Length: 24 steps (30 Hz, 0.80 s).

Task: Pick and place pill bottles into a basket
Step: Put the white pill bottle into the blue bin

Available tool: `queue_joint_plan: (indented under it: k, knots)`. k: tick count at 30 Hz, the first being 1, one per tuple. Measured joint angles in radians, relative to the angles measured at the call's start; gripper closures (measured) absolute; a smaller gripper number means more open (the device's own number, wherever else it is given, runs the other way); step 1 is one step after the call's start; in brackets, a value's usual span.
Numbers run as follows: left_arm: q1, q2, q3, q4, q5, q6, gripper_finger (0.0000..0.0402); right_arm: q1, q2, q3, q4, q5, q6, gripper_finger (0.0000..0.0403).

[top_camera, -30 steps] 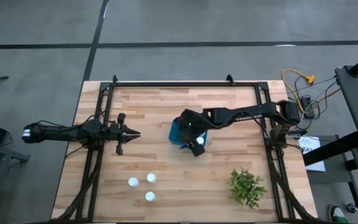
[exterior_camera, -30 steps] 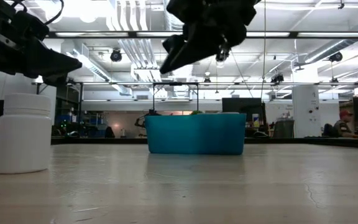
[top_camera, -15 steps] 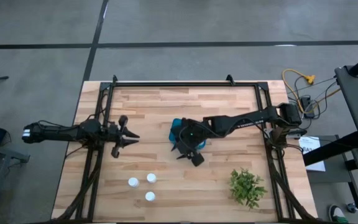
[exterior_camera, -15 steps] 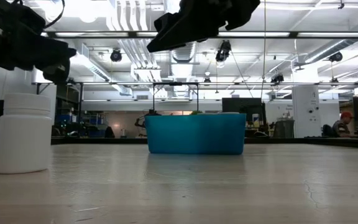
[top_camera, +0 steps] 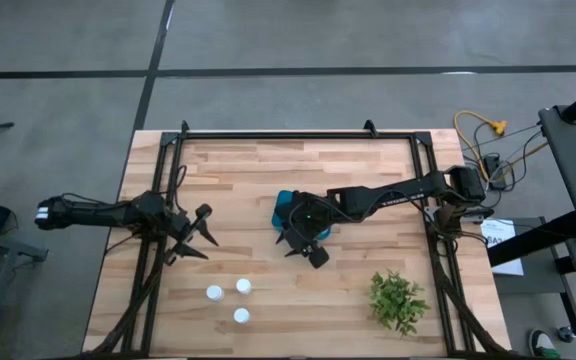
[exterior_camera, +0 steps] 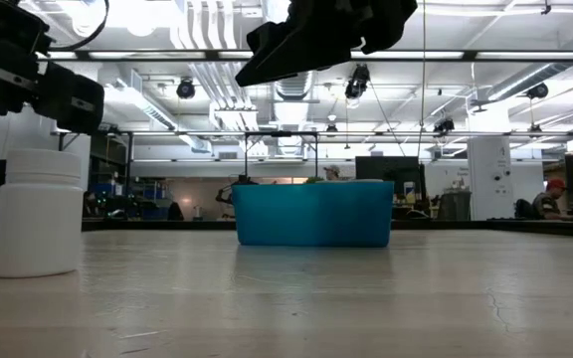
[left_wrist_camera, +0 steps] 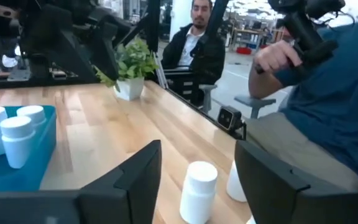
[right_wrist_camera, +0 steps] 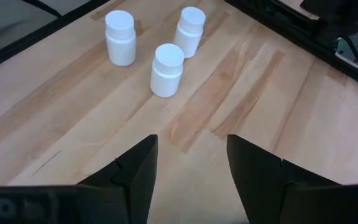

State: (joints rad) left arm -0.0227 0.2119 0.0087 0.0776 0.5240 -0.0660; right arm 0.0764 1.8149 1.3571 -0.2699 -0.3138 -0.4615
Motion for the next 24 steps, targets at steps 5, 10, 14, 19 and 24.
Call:
queue_joint_plan:
  k: [5, 10, 14, 19, 24]
  knots:
    - [0.000, 0.039, 0.000, -0.002, 0.001, 0.051, 0.0189, 0.000, 0.000, 0.000, 0.005, 0.000, 0.001, 0.0220]
    - [0.001, 0.098, -0.001, 0.022, 0.003, 0.049, 0.0163, 0.000, 0.000, 0.000, 0.016, 0.000, 0.007, 0.0220]
    - [0.000, 0.141, -0.001, 0.114, 0.003, 0.047, 0.0146, 0.000, 0.000, 0.000, 0.018, 0.000, 0.014, 0.0220]
    - [0.000, 0.195, 0.001, 0.318, -0.002, -0.024, 0.0141, 0.000, 0.000, 0.000, 0.017, 0.000, 0.013, 0.0220]
    - [-0.001, 0.278, 0.025, 0.437, -0.002, -0.060, 0.0140, 0.000, 0.000, -0.001, 0.011, 0.000, 0.003, 0.0220]
